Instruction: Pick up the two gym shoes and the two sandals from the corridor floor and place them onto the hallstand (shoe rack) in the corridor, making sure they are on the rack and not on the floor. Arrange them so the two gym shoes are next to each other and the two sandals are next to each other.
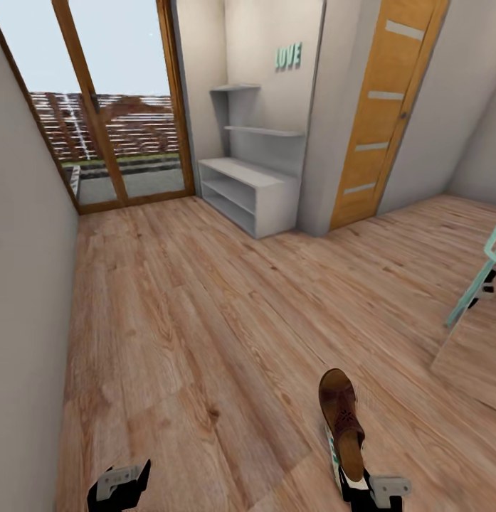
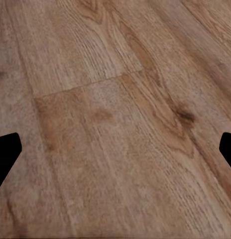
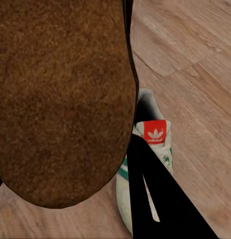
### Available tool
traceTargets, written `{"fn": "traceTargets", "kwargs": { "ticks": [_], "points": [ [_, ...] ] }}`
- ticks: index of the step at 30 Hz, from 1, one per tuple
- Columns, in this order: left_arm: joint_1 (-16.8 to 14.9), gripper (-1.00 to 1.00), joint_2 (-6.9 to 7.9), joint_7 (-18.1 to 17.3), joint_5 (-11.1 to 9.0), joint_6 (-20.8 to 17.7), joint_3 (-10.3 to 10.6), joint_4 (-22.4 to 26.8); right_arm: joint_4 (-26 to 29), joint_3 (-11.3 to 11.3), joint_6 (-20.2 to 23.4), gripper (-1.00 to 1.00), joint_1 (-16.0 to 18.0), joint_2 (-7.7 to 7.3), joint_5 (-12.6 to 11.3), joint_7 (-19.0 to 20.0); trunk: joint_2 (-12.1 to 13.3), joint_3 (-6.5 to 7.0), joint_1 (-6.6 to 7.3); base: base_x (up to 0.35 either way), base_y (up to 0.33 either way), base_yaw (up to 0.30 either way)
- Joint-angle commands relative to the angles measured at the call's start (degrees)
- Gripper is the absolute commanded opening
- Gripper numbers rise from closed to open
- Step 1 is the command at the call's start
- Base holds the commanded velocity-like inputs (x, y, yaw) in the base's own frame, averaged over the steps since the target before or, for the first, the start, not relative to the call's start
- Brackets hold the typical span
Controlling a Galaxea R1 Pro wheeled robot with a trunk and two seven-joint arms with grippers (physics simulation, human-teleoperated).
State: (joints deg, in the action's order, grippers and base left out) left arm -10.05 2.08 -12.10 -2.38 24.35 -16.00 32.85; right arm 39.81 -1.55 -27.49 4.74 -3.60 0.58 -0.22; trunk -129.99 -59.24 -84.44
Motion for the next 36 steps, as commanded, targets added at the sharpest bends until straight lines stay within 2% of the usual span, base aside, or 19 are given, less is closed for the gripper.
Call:
{"fn": "traceTargets", "kwargs": {
  "ticks": [1, 15, 27, 36],
  "points": [
    [-0.1, 1.00, -0.04, -0.5, -0.2, 0.1, -0.2, -0.1, 0.0, 0.0, -0.1, -1.00, 0.0, 0.00, -0.1, 0.0, 0.0, -0.04, 0.01, 0.003, 0.001, 0.278],
    [-0.1, 1.00, -0.06, -0.5, -0.3, 0.0, -0.3, -0.1, 0.0, 0.0, -0.1, -1.00, 0.0, 0.00, -0.1, 0.0, 0.0, -0.04, 0.01, 0.037, 0.000, 0.278],
    [-0.1, 1.00, -0.06, -0.5, -0.3, 0.0, -0.3, -0.1, 0.0, 0.0, -0.1, -1.00, 0.0, 0.00, -0.1, 0.0, 0.0, -0.04, 0.01, 0.292, 0.000, 0.271],
    [-0.1, 1.00, -0.06, -0.5, -0.4, 0.0, -0.3, -0.1, 0.2, -0.1, -0.1, -1.00, 0.0, 0.00, -0.1, 0.0, 0.0, -0.04, 0.01, 0.337, 0.000, 0.055]
  ]
}}
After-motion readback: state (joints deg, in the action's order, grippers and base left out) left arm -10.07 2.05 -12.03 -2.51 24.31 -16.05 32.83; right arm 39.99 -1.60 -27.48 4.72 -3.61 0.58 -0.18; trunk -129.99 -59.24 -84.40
